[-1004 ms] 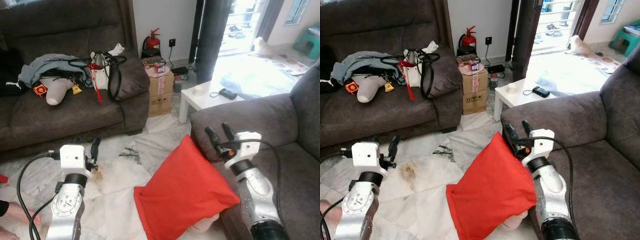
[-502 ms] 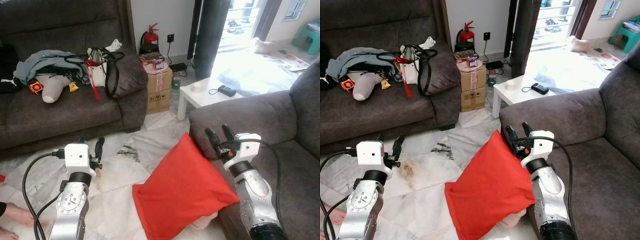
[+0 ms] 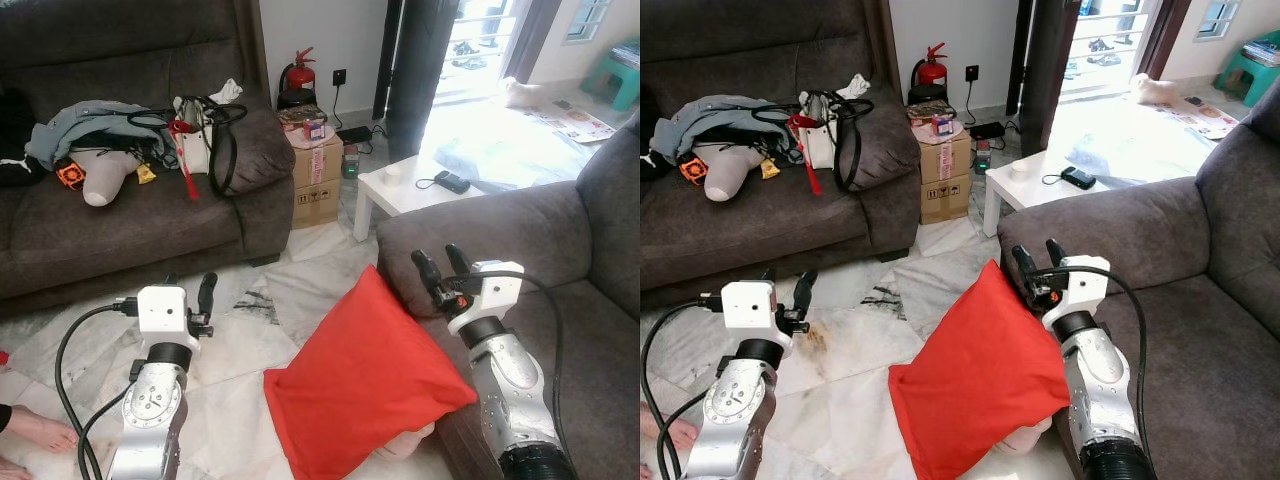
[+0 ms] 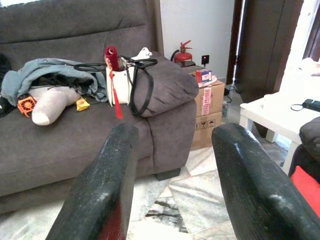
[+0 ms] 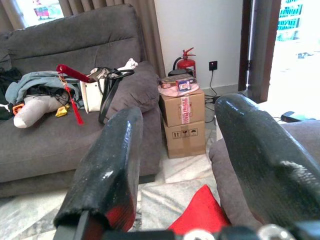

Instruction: Move the pillow to the sofa from floor

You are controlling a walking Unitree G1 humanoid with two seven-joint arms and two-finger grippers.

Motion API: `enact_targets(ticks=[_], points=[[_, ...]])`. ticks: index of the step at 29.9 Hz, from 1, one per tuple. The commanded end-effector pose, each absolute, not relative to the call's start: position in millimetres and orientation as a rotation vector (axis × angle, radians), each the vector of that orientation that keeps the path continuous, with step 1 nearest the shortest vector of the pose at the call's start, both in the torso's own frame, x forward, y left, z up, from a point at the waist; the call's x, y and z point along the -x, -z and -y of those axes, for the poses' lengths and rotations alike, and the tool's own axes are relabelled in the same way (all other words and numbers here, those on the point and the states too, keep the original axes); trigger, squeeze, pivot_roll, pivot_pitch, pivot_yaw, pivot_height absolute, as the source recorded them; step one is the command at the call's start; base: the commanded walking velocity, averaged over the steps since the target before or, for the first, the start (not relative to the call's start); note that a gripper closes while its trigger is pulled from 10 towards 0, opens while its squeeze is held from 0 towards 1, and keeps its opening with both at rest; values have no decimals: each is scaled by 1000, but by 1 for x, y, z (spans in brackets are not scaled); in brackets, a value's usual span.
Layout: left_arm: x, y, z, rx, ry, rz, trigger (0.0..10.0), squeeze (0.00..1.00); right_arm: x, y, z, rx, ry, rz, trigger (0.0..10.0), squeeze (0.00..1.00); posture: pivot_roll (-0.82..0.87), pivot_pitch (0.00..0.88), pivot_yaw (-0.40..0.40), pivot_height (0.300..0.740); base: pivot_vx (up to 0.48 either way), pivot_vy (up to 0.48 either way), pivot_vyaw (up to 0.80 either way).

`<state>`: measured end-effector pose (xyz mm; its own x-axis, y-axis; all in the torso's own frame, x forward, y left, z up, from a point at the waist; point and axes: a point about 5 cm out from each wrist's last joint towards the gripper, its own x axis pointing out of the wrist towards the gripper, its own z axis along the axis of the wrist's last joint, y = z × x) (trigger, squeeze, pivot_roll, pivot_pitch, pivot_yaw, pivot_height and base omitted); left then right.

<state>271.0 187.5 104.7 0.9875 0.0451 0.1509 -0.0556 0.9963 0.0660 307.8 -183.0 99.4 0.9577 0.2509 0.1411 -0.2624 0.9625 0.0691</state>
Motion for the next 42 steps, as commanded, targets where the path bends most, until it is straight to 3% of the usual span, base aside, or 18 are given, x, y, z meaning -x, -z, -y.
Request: enact_targets(ticks=[1,23,42], points=[[-273,-105,-185,-78,-49,150,10000,0,-311,-107,183,-86,-263,157,10000,0,-7,47,5,740,0,0,0],[-274,-115,-188,-82,-60,177,10000,0,-317,-110,179,-86,-259,147,10000,0,14,71,-1,740,0,0,0],[-279,-118,-184,-82,-34,180,10000,0,-318,-108,180,-83,-245,128,10000,0,6,42,14,740,0,0,0]])
